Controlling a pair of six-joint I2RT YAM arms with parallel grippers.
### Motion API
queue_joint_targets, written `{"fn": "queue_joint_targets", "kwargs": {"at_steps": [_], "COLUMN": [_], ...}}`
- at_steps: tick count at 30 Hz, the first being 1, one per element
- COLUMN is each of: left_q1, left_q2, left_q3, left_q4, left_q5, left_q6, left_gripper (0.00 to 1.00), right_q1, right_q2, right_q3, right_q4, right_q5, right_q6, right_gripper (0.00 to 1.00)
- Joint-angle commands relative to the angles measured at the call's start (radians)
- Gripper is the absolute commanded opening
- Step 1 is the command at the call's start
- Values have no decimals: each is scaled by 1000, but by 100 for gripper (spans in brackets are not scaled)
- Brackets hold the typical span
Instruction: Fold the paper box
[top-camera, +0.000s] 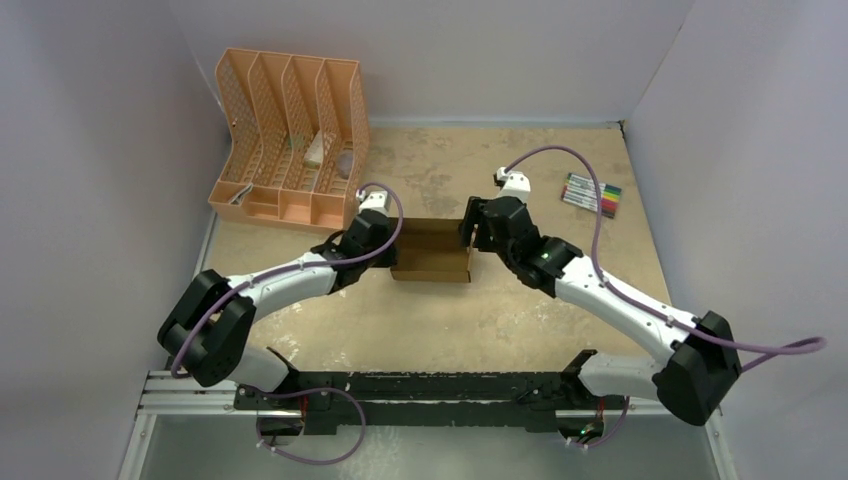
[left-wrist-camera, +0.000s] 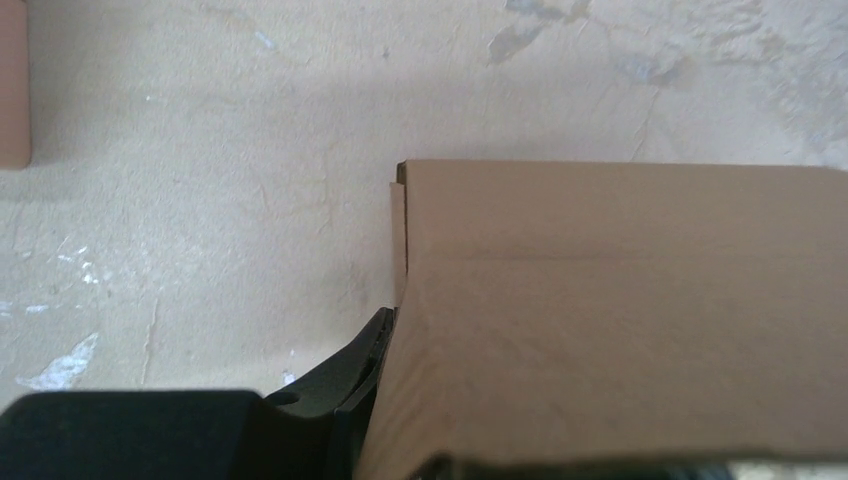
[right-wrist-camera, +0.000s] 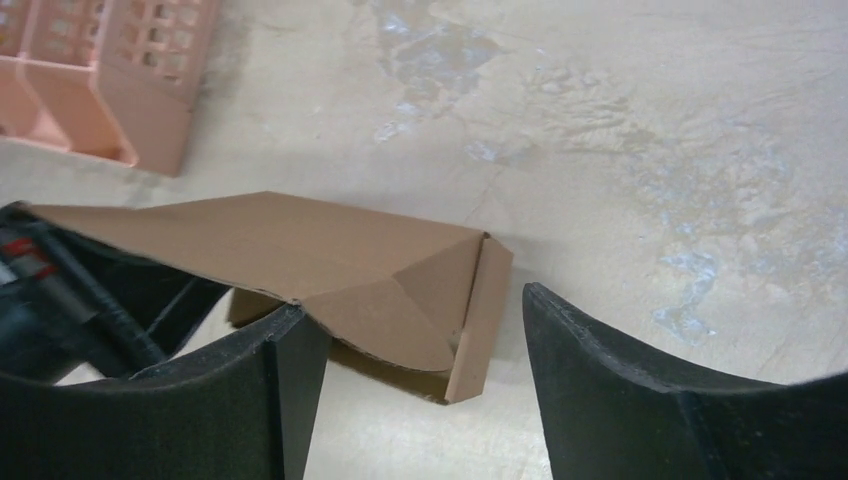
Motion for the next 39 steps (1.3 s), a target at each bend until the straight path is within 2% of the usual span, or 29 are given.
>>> {"fn": "queue_joint_targets", "kwargs": {"at_steps": [1,9,16,20,24,29,39], "left_q1": [-15,-37,-49,-53,-55,-55,-54], "left_q2": [-34,-57,-74,-89,-108,-164,-390], "left_q3": [-26,-44,-53,-60,-70,-99,-155], "left_q4": [-21,-13,-3,3,3,-15,-194], "left_q5": [-39,-76,-94,-101,-112,-116,-85], "left_q6": [28,29,31,27,2,-47,-132], "left_gripper": [11,11,11,11,20,30,42], "right_q1": [2,-7,-25,-26,-22,-10,20], "right_q2": [-65,-88,49,179,272,296,319], "right_q3": [17,139,323,403,385,324,255], "right_q4": [-20,-77,-122,-162,-145,-132,-144], "right_q5": [-81,-73,-104,-188,-229,-248,-224], "right_q6": [-12,-19,-79,-107,-148,-159,-169], "right_gripper": [74,78,75,70,66,64,64]}}
